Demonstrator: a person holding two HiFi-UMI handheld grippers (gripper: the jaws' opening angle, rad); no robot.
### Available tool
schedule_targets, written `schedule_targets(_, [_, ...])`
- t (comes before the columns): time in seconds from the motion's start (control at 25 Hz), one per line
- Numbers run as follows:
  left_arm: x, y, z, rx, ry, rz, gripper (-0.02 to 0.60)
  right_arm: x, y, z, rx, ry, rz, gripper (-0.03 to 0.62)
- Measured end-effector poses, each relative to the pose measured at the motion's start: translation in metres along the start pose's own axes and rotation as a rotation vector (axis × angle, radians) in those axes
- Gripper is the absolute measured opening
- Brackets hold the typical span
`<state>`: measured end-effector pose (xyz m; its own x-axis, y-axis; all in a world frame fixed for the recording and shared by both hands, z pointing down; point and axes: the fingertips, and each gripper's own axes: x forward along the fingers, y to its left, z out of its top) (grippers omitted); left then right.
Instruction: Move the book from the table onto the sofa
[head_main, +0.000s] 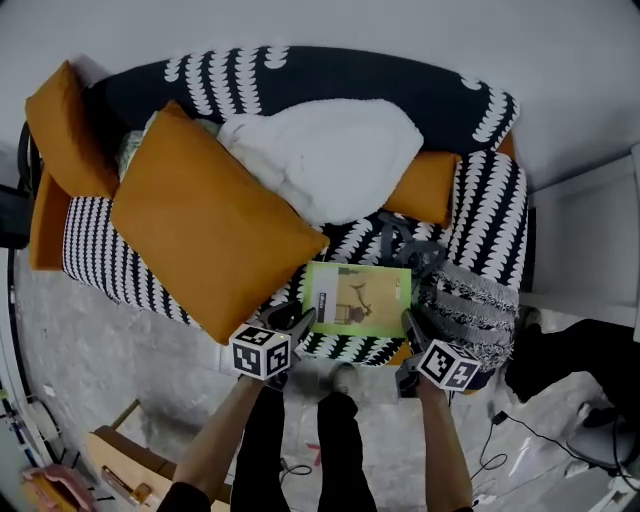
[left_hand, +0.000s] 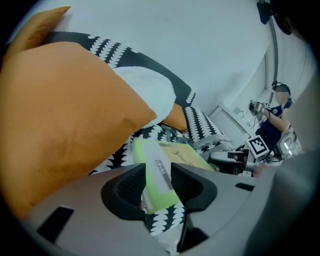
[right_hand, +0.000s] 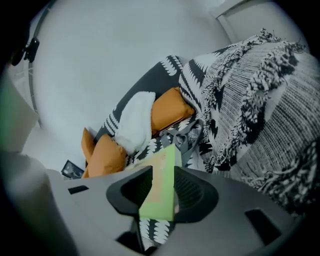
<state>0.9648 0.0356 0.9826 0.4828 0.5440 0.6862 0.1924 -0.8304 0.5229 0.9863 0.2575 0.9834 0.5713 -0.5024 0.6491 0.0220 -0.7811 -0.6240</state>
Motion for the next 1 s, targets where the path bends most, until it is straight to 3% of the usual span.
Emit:
schedule_targets(0.2, [-0.008,0.011,0.002,-0.041,-0.018,0.033,0.149,-0.005,-0.002,-0.003,0.003,0.006,-0.012,0.129])
schedule_targets(0.6, [-0.047,-0.024,0.026,0.072,-0.055,0.003,0.147,-0.032,0.030,-0.004,-0.031,-0.018,0.033,0.119])
schedule_targets(1.0, [-0.108,-0.069,0.044,0.178,-0.074,0.006,0.060,-0.090,0.086,-0.004,-0.080,-0.065,0.067,0.042])
